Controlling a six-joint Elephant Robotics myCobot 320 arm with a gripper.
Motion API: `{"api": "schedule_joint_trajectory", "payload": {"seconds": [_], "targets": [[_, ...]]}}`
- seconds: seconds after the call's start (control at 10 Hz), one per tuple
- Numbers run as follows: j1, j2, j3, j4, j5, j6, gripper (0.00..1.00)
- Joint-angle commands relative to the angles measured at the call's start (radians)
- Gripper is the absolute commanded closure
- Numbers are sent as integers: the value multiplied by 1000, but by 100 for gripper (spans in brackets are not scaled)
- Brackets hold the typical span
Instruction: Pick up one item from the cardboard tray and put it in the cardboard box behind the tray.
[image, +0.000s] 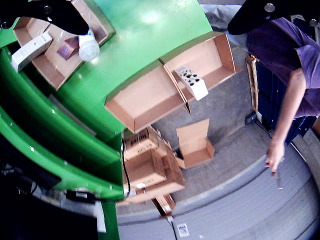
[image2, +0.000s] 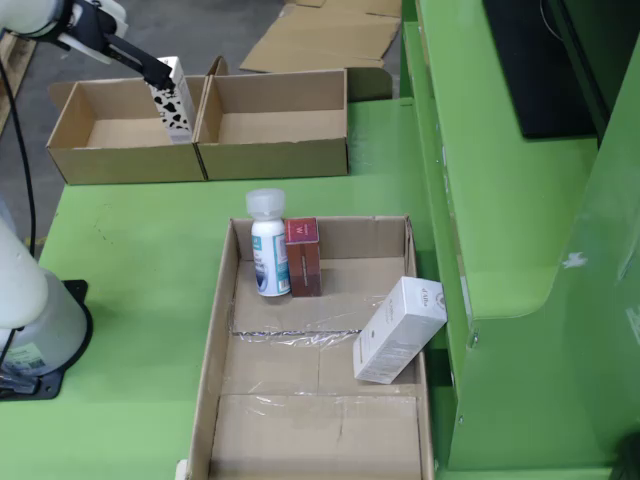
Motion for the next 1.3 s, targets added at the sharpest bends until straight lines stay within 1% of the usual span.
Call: {"api": "schedule_joint_trajectory", "payload": {"seconds": [0.0, 0.2, 0.3, 0.4, 0.5, 1.2], "targets": [[-1182, 336, -937, 0, 144, -563, 0], [-1182, 336, -937, 0, 144, -563, 0], [-1644, -28, -637, -119, 169, -962, 0], [-1644, -28, -637, -119, 169, -962, 0], [-1719, -111, -554, -156, 173, -1031, 0], [-1719, -111, -554, -156, 173, -1031, 0]]}}
